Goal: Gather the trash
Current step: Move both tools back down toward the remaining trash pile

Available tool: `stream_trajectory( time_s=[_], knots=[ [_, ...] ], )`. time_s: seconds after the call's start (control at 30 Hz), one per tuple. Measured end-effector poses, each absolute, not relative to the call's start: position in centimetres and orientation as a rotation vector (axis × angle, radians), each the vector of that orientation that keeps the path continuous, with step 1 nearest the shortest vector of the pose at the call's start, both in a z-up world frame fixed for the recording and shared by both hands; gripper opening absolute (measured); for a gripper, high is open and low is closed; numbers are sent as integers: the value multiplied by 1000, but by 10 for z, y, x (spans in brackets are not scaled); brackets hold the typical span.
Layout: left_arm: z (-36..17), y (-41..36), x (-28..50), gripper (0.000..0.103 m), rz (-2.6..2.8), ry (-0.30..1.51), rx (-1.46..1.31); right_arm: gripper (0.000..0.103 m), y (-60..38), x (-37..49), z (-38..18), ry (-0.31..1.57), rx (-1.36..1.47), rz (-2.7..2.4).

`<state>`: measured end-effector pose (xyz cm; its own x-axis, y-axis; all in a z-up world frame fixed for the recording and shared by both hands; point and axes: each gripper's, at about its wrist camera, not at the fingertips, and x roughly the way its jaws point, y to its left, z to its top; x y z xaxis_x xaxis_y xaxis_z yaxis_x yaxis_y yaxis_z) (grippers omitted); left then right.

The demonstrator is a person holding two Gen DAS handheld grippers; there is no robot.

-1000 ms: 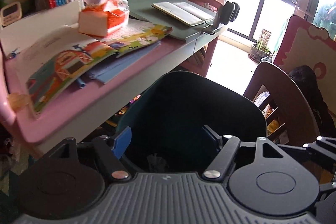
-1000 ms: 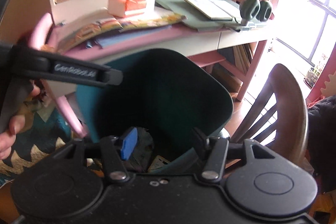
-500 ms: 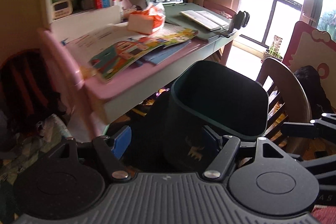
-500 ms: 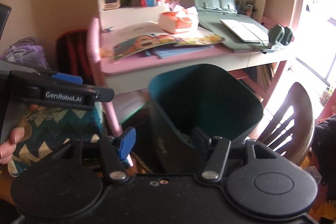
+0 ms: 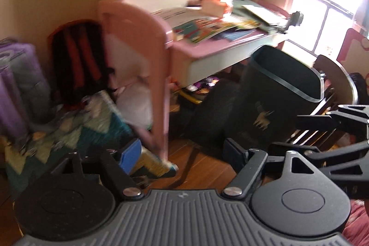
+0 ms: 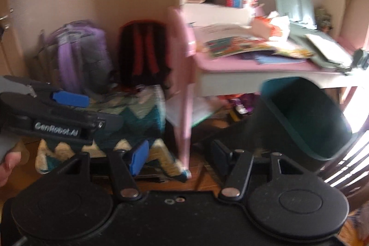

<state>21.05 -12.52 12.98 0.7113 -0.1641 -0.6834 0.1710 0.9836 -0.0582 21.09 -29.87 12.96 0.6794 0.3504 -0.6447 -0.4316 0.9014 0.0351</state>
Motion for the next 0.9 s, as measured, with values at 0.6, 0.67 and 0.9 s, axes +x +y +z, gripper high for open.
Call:
stream_trajectory(
  time_s=[0.6, 0.67, 0.9],
  knots=[
    [-11, 51, 161, 100, 89, 808, -137, 67, -151, 221, -28, 755, -99, 639],
    [-33, 60, 165, 100, 107, 829, -124, 67, -140, 226, -50, 786, -75, 655],
    [-117, 97, 189, 100, 135, 942, -178, 67, -94, 244, -136, 840, -180, 694]
  ],
)
